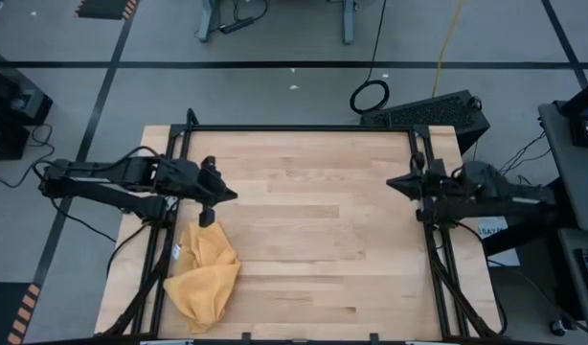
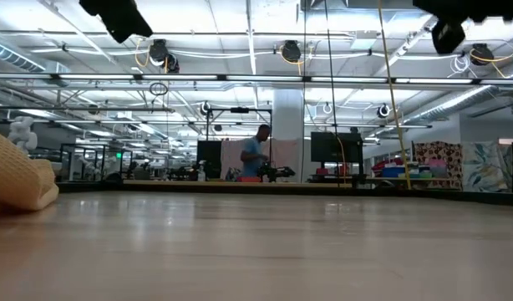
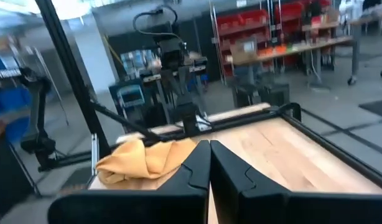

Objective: Roll towel
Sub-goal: Roll the yellow towel

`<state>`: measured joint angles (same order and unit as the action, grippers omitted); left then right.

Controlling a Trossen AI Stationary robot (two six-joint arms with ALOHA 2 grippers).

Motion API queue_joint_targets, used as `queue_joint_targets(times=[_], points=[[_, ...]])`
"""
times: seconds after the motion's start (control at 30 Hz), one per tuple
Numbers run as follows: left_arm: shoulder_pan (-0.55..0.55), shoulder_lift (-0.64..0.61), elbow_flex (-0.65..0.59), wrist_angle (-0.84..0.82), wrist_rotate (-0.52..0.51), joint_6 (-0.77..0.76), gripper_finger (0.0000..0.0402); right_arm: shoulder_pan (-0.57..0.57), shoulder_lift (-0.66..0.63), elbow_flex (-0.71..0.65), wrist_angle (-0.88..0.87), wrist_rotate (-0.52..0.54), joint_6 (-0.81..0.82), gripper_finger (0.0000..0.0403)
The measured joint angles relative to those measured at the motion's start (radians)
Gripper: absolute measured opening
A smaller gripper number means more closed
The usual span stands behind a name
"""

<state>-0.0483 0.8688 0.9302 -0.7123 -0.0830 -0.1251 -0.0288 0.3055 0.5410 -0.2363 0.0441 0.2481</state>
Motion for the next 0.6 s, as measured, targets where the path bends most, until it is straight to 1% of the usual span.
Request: queue_joint_targets(times=[0.1,0.2,0.27,0.37,0.47,0.6], points=[[0.000,-0.004,0.000,-0.053,0.020,-0.036,0.0027,0.000,0.173,0.170,-0.124,0.001,-0.006,0.0000],[0.000,-0.003,0.000,-0.112,0.071,-0.083,0.0027,0.000,0.324,0.294,-0.219,0.003,-0.006,0.0000],[-0.003,0.001,0.000,-0.135,0.106,-0.108,0.0027,0.007,0.408,0.337,-0.247,0.003,-0.006,0.0000],[-0.029,0.004,-0.005,-0.146,0.135,-0.156,0.0032,0.025,0.502,0.348,-0.259,0.003,-0.017,0.0000],[-0.067,0.020,-0.023,-0.148,0.147,-0.220,0.0060,0.050,0.578,0.348,-0.271,0.003,-0.024,0.0000],[-0.142,0.057,-0.077,-0.145,0.153,-0.322,0.0129,0.098,0.672,0.332,-0.253,0.010,-0.003,0.0000]])
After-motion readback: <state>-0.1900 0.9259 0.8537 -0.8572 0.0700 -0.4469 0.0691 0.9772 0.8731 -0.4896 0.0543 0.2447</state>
